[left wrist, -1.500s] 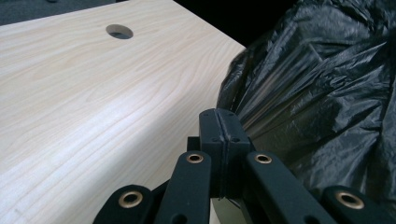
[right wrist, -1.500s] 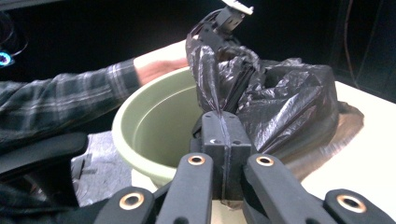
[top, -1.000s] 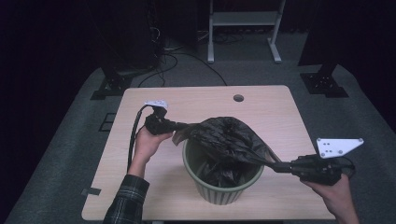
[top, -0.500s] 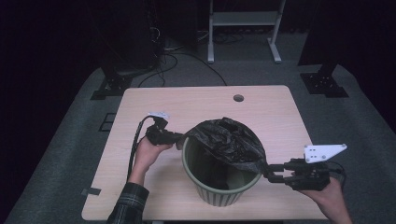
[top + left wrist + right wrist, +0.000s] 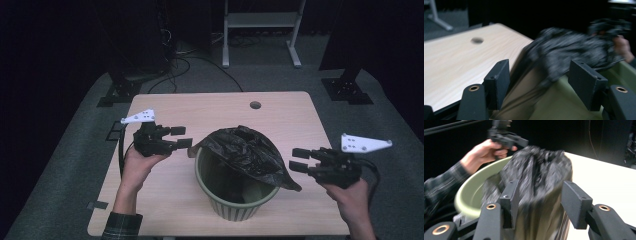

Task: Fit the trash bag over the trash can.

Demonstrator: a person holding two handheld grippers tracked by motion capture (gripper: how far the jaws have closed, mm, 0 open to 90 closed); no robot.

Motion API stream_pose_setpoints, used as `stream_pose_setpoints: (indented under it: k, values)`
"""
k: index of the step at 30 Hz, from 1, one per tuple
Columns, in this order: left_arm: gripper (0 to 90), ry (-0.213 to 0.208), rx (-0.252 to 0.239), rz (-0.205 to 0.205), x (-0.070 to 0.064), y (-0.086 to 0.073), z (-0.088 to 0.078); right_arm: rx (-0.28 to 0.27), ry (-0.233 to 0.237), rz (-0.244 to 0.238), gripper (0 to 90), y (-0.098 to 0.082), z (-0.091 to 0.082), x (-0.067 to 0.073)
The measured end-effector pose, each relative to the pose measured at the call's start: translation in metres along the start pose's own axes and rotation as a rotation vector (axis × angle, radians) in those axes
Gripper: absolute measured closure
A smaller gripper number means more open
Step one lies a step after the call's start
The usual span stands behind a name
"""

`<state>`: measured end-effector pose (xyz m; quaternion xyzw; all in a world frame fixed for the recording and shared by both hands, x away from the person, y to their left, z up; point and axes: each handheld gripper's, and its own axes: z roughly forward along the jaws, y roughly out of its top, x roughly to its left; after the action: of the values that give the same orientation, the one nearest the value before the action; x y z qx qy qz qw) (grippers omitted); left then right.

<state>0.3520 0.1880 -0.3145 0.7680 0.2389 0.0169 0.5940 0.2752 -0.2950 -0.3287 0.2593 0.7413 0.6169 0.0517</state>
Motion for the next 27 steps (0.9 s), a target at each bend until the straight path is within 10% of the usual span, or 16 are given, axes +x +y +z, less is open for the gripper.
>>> stream_pose_setpoints:
  k: [11, 16, 27]
  values:
    - [30.0, -0.031, 0.006, 0.056, -0.018, 0.010, 0.026, 0.202, -0.129, 0.033, 50.0, 0.040, 0.073, -0.019]
    - [29.6, -0.035, 0.010, 0.070, -0.020, 0.010, 0.031, 0.311, -0.185, 0.028, 71.2, 0.039, 0.094, -0.025]
    - [28.3, -0.051, 0.018, 0.122, -0.029, 0.026, 0.054, 0.322, -0.312, 0.031, 78.2, 0.051, 0.101, -0.045]
